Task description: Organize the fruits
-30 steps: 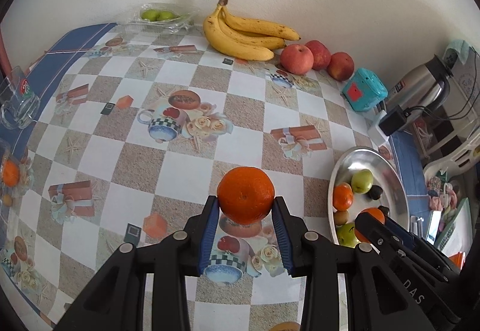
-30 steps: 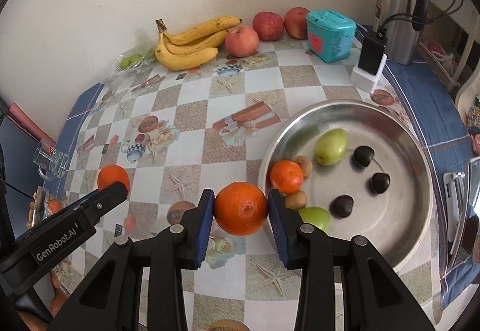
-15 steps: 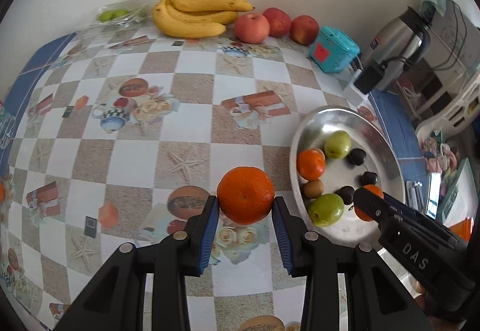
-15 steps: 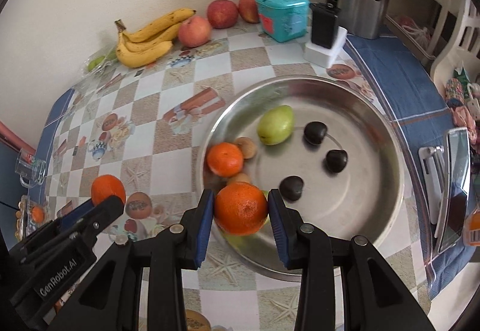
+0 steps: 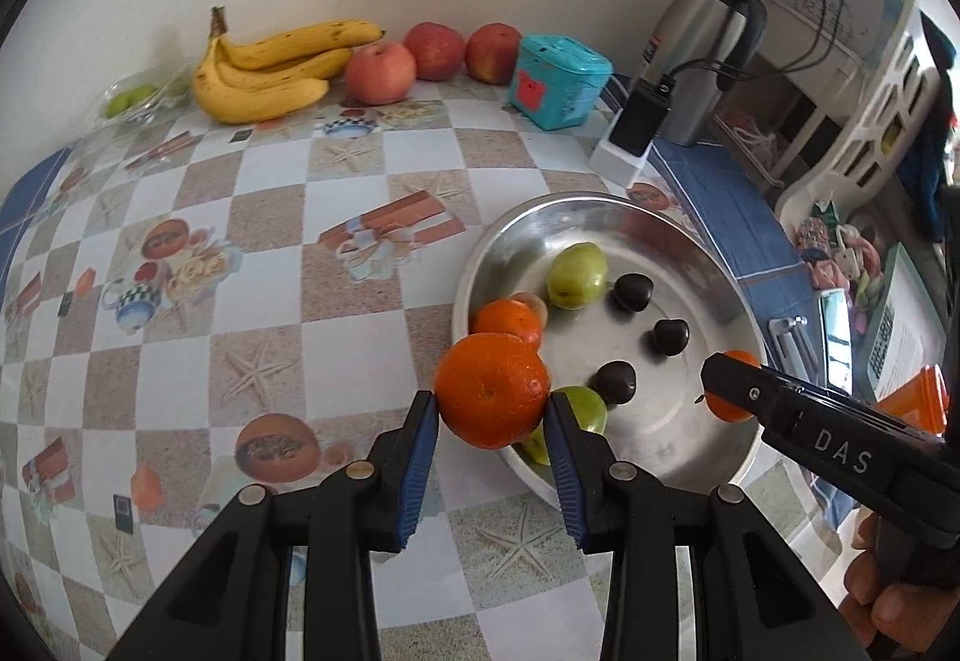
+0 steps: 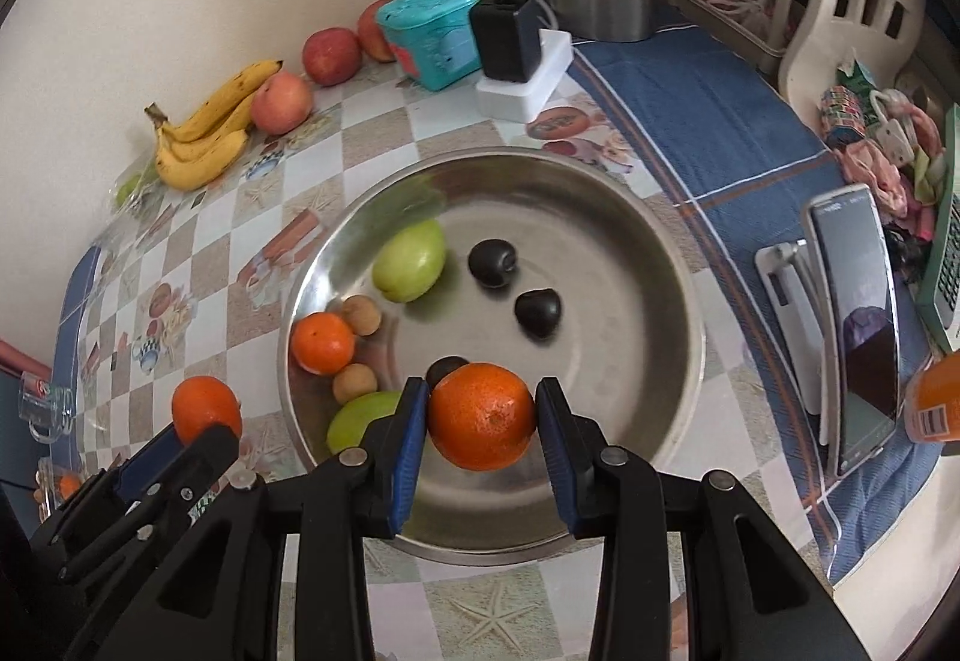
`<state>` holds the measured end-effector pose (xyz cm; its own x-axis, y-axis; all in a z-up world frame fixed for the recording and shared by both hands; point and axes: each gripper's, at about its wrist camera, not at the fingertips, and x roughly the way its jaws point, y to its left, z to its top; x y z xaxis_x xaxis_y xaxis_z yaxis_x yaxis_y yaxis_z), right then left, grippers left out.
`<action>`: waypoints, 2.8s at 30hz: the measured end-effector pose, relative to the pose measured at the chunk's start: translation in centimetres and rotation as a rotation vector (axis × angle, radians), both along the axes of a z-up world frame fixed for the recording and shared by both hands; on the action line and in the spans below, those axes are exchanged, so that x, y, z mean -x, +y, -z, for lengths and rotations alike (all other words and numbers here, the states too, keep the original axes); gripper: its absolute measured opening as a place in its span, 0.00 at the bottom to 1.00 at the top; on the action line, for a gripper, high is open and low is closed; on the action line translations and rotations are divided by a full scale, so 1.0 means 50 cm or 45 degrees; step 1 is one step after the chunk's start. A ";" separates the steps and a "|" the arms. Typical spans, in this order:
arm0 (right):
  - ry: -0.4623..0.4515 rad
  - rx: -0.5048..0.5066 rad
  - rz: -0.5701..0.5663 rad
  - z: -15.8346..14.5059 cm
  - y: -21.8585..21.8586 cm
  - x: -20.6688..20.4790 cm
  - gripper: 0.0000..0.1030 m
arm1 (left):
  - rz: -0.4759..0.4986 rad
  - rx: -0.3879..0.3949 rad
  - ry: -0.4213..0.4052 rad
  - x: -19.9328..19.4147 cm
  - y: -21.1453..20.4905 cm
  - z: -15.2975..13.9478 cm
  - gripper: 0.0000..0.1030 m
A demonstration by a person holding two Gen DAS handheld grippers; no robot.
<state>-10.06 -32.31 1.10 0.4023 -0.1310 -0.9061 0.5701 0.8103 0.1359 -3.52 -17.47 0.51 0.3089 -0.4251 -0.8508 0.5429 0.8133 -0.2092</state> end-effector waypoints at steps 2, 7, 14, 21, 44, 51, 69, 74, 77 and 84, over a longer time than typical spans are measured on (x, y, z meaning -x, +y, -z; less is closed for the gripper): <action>0.002 -0.005 0.014 0.001 -0.006 0.003 0.37 | 0.025 0.001 -0.005 0.001 -0.010 0.006 0.38; 0.052 -0.021 -0.007 0.023 -0.003 -0.003 0.37 | 0.064 -0.013 -0.024 0.006 -0.030 0.024 0.38; 0.159 -0.059 -0.006 0.069 -0.006 -0.011 0.37 | 0.110 -0.067 -0.062 0.012 -0.046 0.043 0.38; 0.226 -0.072 -0.022 0.095 -0.004 -0.015 0.37 | 0.123 -0.057 -0.068 0.012 -0.049 0.040 0.43; 0.164 -0.028 -0.023 0.057 0.007 -0.017 0.40 | -0.346 -0.096 0.173 -0.079 0.082 0.065 0.71; 0.155 0.016 -0.073 0.044 0.031 -0.030 0.40 | -0.550 -0.224 0.238 -0.104 0.164 0.100 0.85; 0.105 0.192 -0.260 0.022 0.109 -0.066 0.89 | -0.530 -0.278 0.047 -0.110 0.177 0.069 1.00; 0.081 0.195 -0.259 0.019 0.111 -0.066 0.89 | -0.573 -0.361 -0.044 -0.106 0.180 0.059 1.00; 0.072 0.192 -0.266 0.016 0.116 -0.066 0.89 | -0.626 -0.336 -0.080 -0.104 0.199 0.047 1.00; 0.038 0.163 -0.265 0.009 0.122 -0.063 0.89 | -0.670 -0.437 -0.133 -0.104 0.226 0.031 1.00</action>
